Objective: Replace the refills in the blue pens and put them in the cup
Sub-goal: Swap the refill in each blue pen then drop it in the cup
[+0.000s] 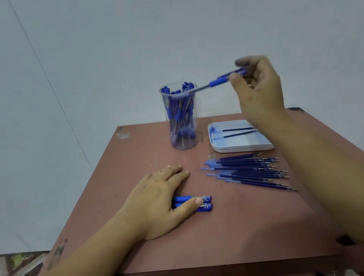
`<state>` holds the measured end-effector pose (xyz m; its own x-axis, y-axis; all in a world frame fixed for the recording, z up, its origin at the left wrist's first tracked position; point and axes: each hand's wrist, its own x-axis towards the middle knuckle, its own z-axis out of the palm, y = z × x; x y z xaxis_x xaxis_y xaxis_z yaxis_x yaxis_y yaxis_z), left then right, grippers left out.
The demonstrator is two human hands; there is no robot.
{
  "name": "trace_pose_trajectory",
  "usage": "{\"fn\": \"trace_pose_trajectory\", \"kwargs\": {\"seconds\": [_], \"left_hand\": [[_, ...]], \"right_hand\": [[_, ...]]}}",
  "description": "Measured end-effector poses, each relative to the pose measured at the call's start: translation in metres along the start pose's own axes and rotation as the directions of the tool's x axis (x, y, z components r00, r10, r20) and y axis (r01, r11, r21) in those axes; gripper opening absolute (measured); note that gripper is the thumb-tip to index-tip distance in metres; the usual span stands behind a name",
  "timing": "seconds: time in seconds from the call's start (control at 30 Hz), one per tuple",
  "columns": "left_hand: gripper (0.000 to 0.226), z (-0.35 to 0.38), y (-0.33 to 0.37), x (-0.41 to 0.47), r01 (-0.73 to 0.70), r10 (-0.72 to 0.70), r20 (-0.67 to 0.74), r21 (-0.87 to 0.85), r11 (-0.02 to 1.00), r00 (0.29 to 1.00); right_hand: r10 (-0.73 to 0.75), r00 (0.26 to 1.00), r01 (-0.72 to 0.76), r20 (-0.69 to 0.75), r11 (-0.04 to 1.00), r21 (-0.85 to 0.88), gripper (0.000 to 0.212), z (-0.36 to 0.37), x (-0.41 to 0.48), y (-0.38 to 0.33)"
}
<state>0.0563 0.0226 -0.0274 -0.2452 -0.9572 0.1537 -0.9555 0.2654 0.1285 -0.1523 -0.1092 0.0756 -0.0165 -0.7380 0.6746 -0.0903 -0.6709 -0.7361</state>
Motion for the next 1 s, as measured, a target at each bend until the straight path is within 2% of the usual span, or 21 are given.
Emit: {"fn": "trace_pose_trajectory", "kwargs": {"seconds": [0.1,0.17,0.3,0.47,0.57,0.7,0.77,0.83,0.93,1.0], "left_hand": [[0.094,0.001,0.000,0.000,0.002,-0.002,-0.005,-0.011,1.000,1.000],[0.094,0.001,0.000,-0.001,0.005,-0.005,-0.008,-0.022,1.000,1.000],[0.096,0.001,0.000,-0.002,0.005,-0.006,-0.014,-0.034,0.999,1.000],[0.101,0.002,-0.002,-0.002,0.004,-0.004,-0.019,-0.035,0.999,1.000],[0.099,0.003,-0.002,-0.001,0.005,-0.007,-0.023,-0.052,0.999,1.000],[0.101,0.003,-0.003,-0.001,0.005,-0.007,-0.023,-0.054,0.999,1.000],[0.102,0.002,-0.003,0.000,0.007,-0.008,-0.025,-0.057,0.998,1.000],[0.102,0.002,-0.003,0.000,0.006,-0.008,-0.028,-0.060,0.998,1.000],[0.101,0.002,-0.004,0.000,0.006,-0.008,-0.031,-0.064,0.998,0.999],[0.101,0.003,-0.004,0.001,0.008,-0.009,-0.027,-0.066,0.998,1.000]], "right_hand": [[-0.040,0.995,0.042,-0.090,0.999,0.020,0.024,0.003,0.023,-0.006],[-0.064,0.996,0.061,-0.063,0.997,-0.048,0.022,0.009,0.037,-0.006],[-0.093,0.990,0.109,0.105,0.980,-0.166,0.016,0.030,0.054,0.002],[-0.100,0.952,0.177,0.290,0.951,-0.254,0.022,0.058,0.052,0.012],[-0.077,0.907,0.262,0.414,0.872,-0.413,0.030,0.067,0.046,0.022],[0.052,0.867,0.296,0.496,0.746,-0.596,0.040,0.065,0.039,0.033],[0.027,0.856,0.339,0.516,0.724,-0.600,0.047,0.060,0.035,0.033],[-0.020,0.863,0.345,0.504,0.753,-0.560,0.054,0.052,0.029,0.030],[-0.048,0.867,0.323,0.496,0.812,-0.486,0.045,0.035,0.012,0.027],[-0.038,0.844,0.320,0.534,0.836,-0.446,0.037,0.020,-0.006,0.024]]}}
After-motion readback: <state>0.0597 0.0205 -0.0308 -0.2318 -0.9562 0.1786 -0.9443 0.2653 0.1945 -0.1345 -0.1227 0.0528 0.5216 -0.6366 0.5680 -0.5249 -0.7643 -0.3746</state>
